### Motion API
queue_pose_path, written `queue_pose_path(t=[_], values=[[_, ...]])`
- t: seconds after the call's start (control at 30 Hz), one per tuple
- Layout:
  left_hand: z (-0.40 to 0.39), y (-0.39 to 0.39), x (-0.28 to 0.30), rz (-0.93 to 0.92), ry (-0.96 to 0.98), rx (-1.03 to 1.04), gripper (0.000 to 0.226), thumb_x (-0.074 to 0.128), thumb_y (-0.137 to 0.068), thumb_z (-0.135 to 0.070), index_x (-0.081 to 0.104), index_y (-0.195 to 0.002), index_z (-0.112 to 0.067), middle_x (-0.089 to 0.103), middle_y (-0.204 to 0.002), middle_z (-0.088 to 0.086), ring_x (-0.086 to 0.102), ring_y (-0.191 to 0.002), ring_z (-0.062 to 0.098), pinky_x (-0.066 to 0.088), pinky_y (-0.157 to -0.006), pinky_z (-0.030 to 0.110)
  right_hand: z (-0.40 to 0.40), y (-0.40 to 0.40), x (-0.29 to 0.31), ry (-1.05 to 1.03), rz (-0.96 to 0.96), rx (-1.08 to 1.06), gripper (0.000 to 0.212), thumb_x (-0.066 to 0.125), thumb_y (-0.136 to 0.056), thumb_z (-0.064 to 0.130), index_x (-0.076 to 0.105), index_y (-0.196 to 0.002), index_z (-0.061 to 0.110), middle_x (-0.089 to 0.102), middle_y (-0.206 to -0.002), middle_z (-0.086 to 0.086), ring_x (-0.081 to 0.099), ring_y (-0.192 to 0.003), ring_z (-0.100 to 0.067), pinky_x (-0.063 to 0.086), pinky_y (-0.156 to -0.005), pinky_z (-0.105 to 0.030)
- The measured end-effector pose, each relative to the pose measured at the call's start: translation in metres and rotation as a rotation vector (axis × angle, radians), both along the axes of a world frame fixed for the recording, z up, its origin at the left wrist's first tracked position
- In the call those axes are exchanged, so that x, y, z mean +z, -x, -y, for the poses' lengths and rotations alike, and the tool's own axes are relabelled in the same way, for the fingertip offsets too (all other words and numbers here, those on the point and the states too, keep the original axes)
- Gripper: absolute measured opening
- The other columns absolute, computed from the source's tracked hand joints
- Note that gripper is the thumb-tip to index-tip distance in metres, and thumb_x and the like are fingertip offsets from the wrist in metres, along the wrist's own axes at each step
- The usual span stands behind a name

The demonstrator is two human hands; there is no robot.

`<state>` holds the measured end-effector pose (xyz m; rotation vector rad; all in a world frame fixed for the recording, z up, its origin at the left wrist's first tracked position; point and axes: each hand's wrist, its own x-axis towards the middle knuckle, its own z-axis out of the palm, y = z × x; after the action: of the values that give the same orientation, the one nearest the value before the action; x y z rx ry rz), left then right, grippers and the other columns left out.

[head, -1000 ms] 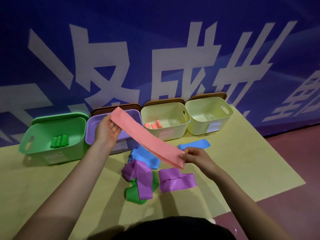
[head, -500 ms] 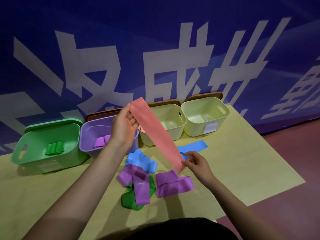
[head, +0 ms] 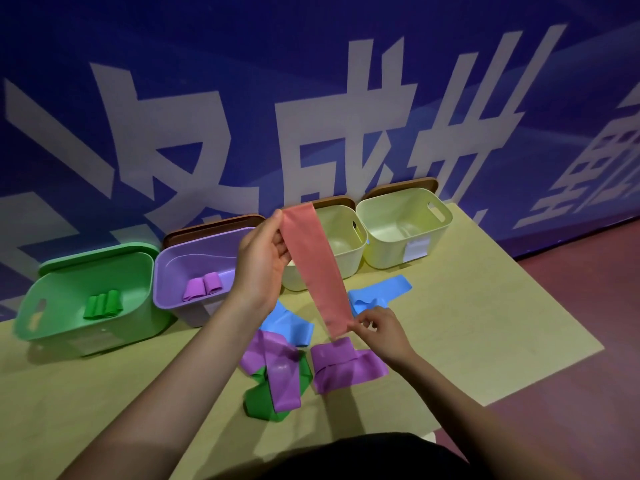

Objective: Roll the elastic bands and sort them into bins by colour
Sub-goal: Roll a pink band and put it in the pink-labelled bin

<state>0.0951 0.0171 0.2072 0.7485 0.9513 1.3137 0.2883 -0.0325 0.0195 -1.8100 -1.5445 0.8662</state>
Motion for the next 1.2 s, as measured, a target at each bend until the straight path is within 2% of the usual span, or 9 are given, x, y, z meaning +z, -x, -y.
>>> queue_pose_path(t=[0.17, 0.3, 0.47, 0.63, 0.73, 0.8, 0.9, 1.03, 1.2], values=[[0.006, 0.003, 0.002, -0.194, -0.108, 0.017, 0.029, 0.049, -0.098, -0.021, 0.071, -0.078, -0.022, 0.067, -0.076, -0.003, 0.060, -0.076, 0.010, 0.047, -0.074, 0.026, 0.001, 0.000, 0.012, -0.025, -0.008, 0.062, 0.026, 0.065, -0.086, 0.014, 0.063, -0.080, 0.039, 0.066, -0.092, 0.003, 0.055, -0.087, -0.007, 0.043, -0.075, -0.024], [0.008, 0.009, -0.009, -0.420, -0.233, 0.016, 0.031, 0.048, -0.099, -0.020, 0.066, -0.074, -0.021, 0.057, -0.069, -0.005, 0.049, -0.069, 0.007, 0.041, -0.069, 0.024, -0.007, 0.014, 0.070, -0.226, -0.226, -0.014, 0.017, 0.063, -0.090, 0.012, 0.069, -0.086, 0.028, 0.069, -0.092, 0.009, 0.059, -0.082, -0.003, 0.042, -0.070, -0.018], [0.012, 0.011, -0.012, -0.546, -0.328, -0.062, 0.044, 0.046, -0.100, -0.017, 0.062, -0.061, -0.029, 0.045, -0.058, -0.013, 0.040, -0.059, 0.001, 0.034, -0.057, 0.017, -0.014, 0.040, 0.156, -0.323, -0.500, 0.088, 0.014, 0.062, -0.083, 0.030, 0.069, -0.094, 0.023, 0.066, -0.081, 0.008, 0.061, -0.079, -0.009, 0.046, -0.069, -0.023], [0.016, 0.013, -0.012, -0.624, -0.456, -0.113, 0.033, 0.046, -0.098, -0.023, 0.057, -0.068, -0.017, 0.044, -0.062, -0.008, 0.039, -0.060, 0.004, 0.034, -0.058, 0.023, -0.018, 0.048, 0.172, -0.339, -0.501, 0.154, 0.010, 0.072, -0.082, 0.011, 0.063, -0.080, 0.007, 0.059, -0.072, 0.002, 0.053, -0.071, -0.010, 0.045, -0.067, -0.037], [0.021, 0.011, -0.011, -0.577, -0.400, -0.099, 0.039, 0.045, -0.100, -0.019, 0.056, -0.063, -0.023, 0.047, -0.060, -0.012, 0.042, -0.060, 0.002, 0.037, -0.058, 0.020, -0.015, 0.050, 0.177, -0.346, -0.556, 0.154, 0.016, 0.070, -0.084, 0.005, 0.057, -0.076, 0.001, 0.058, -0.065, 0.001, 0.053, -0.063, -0.010, 0.046, -0.060, -0.032], [0.026, 0.008, -0.013, -0.469, -0.322, -0.138, 0.030, 0.047, -0.097, -0.031, 0.061, -0.072, -0.024, 0.055, -0.072, 0.001, 0.051, -0.072, 0.011, 0.043, -0.068, 0.026, -0.012, 0.050, 0.183, -0.338, -0.573, 0.162, 0.015, 0.064, -0.086, -0.003, 0.055, -0.076, 0.003, 0.056, -0.056, 0.012, 0.051, -0.053, -0.001, 0.043, -0.056, -0.016], [0.032, 0.000, -0.016, -0.381, -0.234, -0.245, 0.026, 0.048, -0.094, -0.045, 0.061, -0.088, -0.022, 0.061, -0.090, 0.016, 0.060, -0.084, 0.029, 0.047, -0.078, 0.038, -0.011, 0.048, 0.187, -0.340, -0.589, 0.150, 0.011, 0.061, -0.088, -0.003, 0.056, -0.079, 0.001, 0.057, -0.056, 0.011, 0.050, -0.050, -0.001, 0.044, -0.054, -0.017], [0.038, -0.011, -0.019, -0.261, -0.096, -0.295, 0.024, 0.044, -0.098, -0.028, 0.058, -0.110, -0.012, 0.071, -0.082, 0.005, 0.070, -0.070, 0.017, 0.053, -0.062, 0.022, -0.011, 0.043, 0.189, -0.365, -0.605, 0.107, 0.007, 0.060, -0.089, -0.001, 0.055, -0.084, -0.001, 0.055, -0.061, 0.006, 0.050, -0.051, -0.003, 0.043, -0.054, -0.018], [0.041, -0.019, -0.018, -0.277, -0.084, -0.244, 0.019, 0.046, -0.099, -0.022, 0.064, -0.098, -0.025, 0.072, -0.079, 0.001, 0.068, -0.069, 0.014, 0.052, -0.063, 0.020, -0.009, 0.038, 0.187, -0.419, -0.578, 0.091, 0.014, 0.061, -0.088, -0.005, 0.061, -0.087, 0.009, 0.057, -0.071, -0.003, 0.054, -0.059, -0.006, 0.045, -0.057, -0.018]])
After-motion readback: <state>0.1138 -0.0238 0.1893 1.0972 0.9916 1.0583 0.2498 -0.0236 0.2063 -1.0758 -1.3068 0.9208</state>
